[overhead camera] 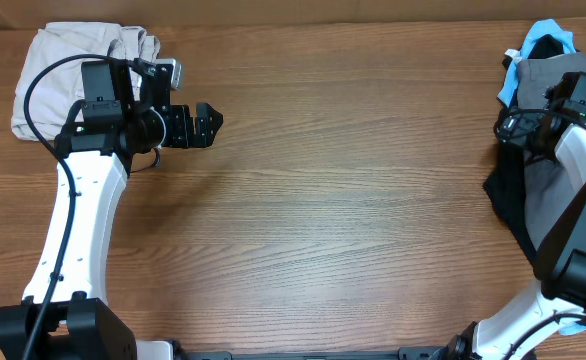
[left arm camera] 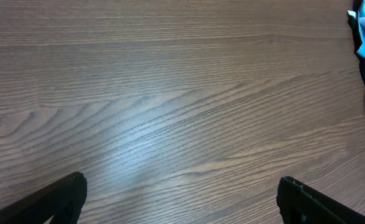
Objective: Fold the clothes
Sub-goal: 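Reach the right gripper to the grey pants on the right pile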
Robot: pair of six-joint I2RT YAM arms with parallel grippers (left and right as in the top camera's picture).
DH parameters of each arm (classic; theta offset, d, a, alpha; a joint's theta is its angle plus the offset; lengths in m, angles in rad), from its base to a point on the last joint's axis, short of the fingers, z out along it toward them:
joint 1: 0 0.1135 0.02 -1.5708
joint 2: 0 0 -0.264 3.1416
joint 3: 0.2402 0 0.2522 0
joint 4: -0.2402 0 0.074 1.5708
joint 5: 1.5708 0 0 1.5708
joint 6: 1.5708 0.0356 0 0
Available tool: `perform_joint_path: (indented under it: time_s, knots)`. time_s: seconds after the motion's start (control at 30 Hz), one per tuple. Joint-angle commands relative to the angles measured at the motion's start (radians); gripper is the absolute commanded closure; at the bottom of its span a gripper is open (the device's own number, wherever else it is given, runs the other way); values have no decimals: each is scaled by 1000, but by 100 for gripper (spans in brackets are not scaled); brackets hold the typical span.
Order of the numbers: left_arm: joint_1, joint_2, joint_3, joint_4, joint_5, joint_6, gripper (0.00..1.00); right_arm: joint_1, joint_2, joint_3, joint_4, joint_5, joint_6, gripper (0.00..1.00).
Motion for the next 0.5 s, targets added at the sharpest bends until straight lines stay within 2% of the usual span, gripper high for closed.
perform_joint_path:
  time_s: [0.0, 0.1, 0.27, 0.4, 0.47]
  knots:
    - [-8, 0, 26, 4, 11, -17, 0, 0, 27, 26, 16, 60, 7, 4]
    - [-8, 0, 26, 5, 11, -17, 0, -1, 49, 25, 15, 122, 7, 12]
    - [-8, 0, 26, 8, 11, -17, 0, -8, 61, 21, 17, 147, 8, 36]
    - [-8, 0, 26, 18, 11, -18, 0, -23, 61, 21, 21, 148, 8, 45]
    - [-8, 0, 26, 19, 11, -18, 0, -33, 61, 21, 20, 147, 16, 53]
